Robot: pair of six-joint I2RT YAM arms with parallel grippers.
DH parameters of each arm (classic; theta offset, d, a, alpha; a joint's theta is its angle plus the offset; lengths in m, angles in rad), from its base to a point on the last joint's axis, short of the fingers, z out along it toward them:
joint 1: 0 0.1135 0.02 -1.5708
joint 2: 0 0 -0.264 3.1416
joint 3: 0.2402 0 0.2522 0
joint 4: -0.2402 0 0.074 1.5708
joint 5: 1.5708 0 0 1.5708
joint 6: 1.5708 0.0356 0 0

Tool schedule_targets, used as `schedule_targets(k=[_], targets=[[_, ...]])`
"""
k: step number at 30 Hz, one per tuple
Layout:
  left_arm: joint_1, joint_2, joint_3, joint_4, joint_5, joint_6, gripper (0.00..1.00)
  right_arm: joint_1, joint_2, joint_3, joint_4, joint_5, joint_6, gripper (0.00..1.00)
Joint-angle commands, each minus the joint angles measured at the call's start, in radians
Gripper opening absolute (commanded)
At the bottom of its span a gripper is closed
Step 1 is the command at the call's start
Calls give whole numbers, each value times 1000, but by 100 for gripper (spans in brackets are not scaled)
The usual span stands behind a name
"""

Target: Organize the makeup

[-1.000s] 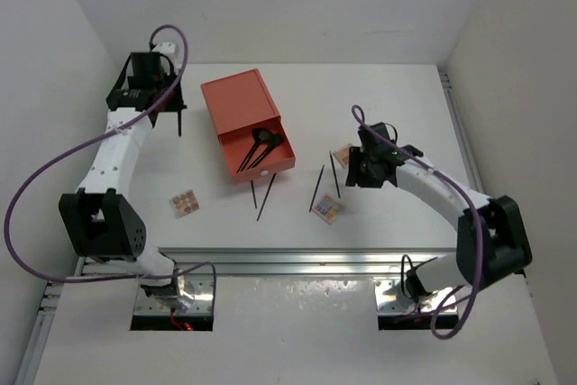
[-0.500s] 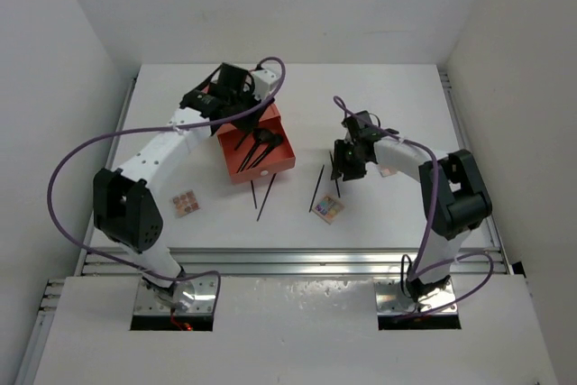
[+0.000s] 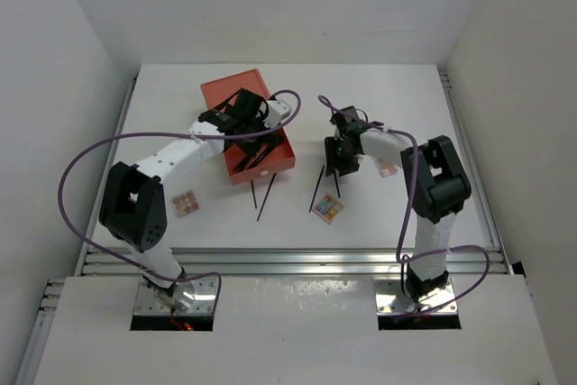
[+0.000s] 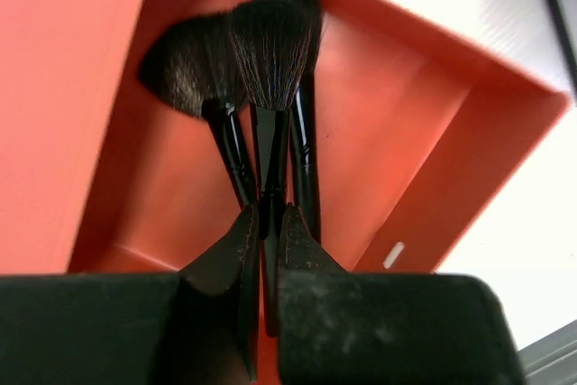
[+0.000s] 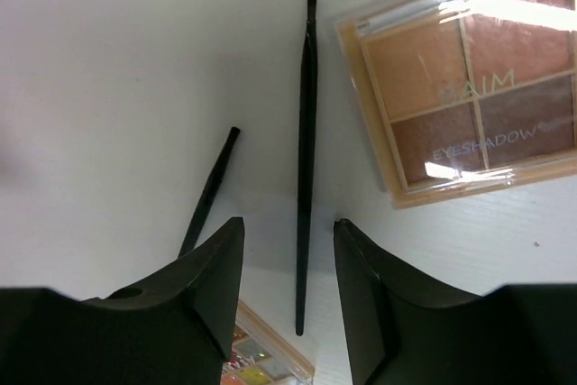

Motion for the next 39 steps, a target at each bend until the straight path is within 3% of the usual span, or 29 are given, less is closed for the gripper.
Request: schedule_targets(k=[1,2,3,5,11,19,24,25,28,33,39], targets=[[27,-51,-25,34,-25,-14,1,9,11,42,-7,28,-28,46],[27,-51,-39,34,-25,-14,8,9,11,42,-2,30,-25,46],[27,-51,-39,34,-25,-14,22,9,20,48,7,30,-24,47],[18,-42,-30,34,-25,-14,33,12,37,64,3,30,-28,47],[18,-42,82,25,-24,-47,47,18,85,113,-59,45,-43,43],[86,-42,257,-4,-4,-156,48,24,106,85,-80,107,-48,34],[203,60,332,-4,-4,-216,50,35,110,62,-83,148,-56,29],[217,80,341,-4,-19,-216,50,38,108,59,-83,151,-60,23],[254,138,352,38,-47,-227,50,44,106,51,-89,174,-68,9],[275,166,315,130,-88,-216,50,42,88,48,-97,195,-80,0],[284,195,275,178,-97,-216,50,53,67,59,-108,217,-94,0]])
